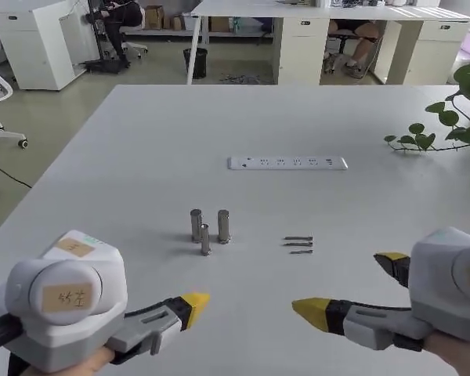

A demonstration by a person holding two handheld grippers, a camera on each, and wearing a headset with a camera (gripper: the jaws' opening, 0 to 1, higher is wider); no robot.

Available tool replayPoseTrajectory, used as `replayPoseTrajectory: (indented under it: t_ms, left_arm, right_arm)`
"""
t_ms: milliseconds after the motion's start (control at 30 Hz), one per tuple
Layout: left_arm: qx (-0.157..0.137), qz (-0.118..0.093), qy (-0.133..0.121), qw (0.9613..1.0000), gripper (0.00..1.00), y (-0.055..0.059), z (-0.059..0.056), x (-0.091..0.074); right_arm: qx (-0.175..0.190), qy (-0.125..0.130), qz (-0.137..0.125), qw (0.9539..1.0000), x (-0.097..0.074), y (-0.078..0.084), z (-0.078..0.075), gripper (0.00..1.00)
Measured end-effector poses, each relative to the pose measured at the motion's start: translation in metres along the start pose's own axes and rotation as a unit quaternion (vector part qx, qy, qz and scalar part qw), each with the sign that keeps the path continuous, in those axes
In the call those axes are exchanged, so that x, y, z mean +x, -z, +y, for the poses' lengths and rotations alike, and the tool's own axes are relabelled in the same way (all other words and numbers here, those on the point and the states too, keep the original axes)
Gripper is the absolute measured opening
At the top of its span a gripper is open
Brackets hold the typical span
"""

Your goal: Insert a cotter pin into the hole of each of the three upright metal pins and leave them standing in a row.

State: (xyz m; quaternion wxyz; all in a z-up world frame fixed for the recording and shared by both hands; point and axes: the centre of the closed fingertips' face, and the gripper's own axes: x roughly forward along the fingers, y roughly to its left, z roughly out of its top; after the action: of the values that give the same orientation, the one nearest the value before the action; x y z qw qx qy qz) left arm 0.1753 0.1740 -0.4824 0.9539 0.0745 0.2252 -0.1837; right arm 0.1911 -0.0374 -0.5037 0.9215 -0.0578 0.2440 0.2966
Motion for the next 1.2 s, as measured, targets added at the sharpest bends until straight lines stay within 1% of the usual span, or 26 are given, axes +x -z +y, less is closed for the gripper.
replayPoseTrajectory:
  t_ms: [133, 300, 333, 400, 500, 600, 633, 767, 800, 867, 933, 1100, 1200]
  left_arm:
    - [-0.001, 0.001, 0.0, 1.0, 0.82, 0.001, 0.0, -0.001]
    - [-0.002, 0.002, 0.004, 1.0, 0.86, 0.001, -0.002, -0.002]
    - [-0.003, 0.001, 0.005, 1.0, 0.86, 0.001, -0.002, -0.002]
    - [-0.006, -0.011, 0.011, 0.9999, 0.87, -0.003, -0.005, -0.002]
    - [-0.003, -0.019, 0.007, 0.9998, 0.87, -0.008, -0.004, -0.004]
    - [-0.001, -0.015, 0.006, 0.9999, 0.88, -0.008, -0.005, -0.005]
    - [0.0, -0.015, 0.006, 0.9999, 0.88, -0.008, -0.005, -0.006]
    - [-0.001, -0.013, 0.006, 0.9999, 0.9, -0.007, -0.005, -0.008]
    - [0.0, -0.014, 0.006, 0.9999, 0.91, -0.007, -0.005, -0.009]
    - [-0.001, -0.012, 0.009, 0.9999, 0.92, -0.006, -0.007, -0.01]
    - [-0.002, -0.013, 0.01, 0.9999, 0.93, -0.005, -0.008, -0.012]
    - [-0.002, -0.024, 0.016, 0.9996, 0.96, -0.008, -0.012, -0.014]
    - [-0.004, -0.024, 0.018, 0.9995, 0.96, -0.008, -0.014, -0.014]
  right_arm:
    - [-0.001, -0.001, 0.0, 1.0, -0.001, 0.0, 0.001, 0.96]
    - [-0.005, -0.001, -0.001, 1.0, -0.002, -0.001, 0.003, 0.97]
    - [-0.008, -0.005, 0.0, 1.0, -0.002, -0.001, 0.005, 0.97]
    - [-0.015, -0.005, 0.004, 0.9999, -0.002, -0.001, 0.006, 0.97]
    - [-0.022, -0.004, 0.003, 0.9998, -0.003, -0.003, 0.007, 0.96]
    - [-0.025, -0.006, 0.005, 0.9997, -0.002, -0.005, 0.008, 0.95]
    - [-0.026, -0.01, 0.011, 0.9995, -0.001, -0.003, 0.009, 0.94]
    - [-0.021, -0.018, 0.011, 0.9996, 0.002, -0.004, 0.011, 0.9]
    - [-0.016, -0.019, 0.009, 0.9997, 0.003, -0.005, 0.011, 0.89]
    - [-0.001, -0.026, -0.005, 0.9997, 0.005, -0.009, 0.014, 0.87]
    - [0.007, -0.034, -0.013, 0.9993, 0.007, -0.012, 0.016, 0.83]
    - [0.0, -0.045, -0.021, 0.9988, 0.016, -0.013, 0.022, 0.73]
    - [0.007, -0.06, -0.028, 0.9978, 0.023, -0.018, 0.028, 0.69]
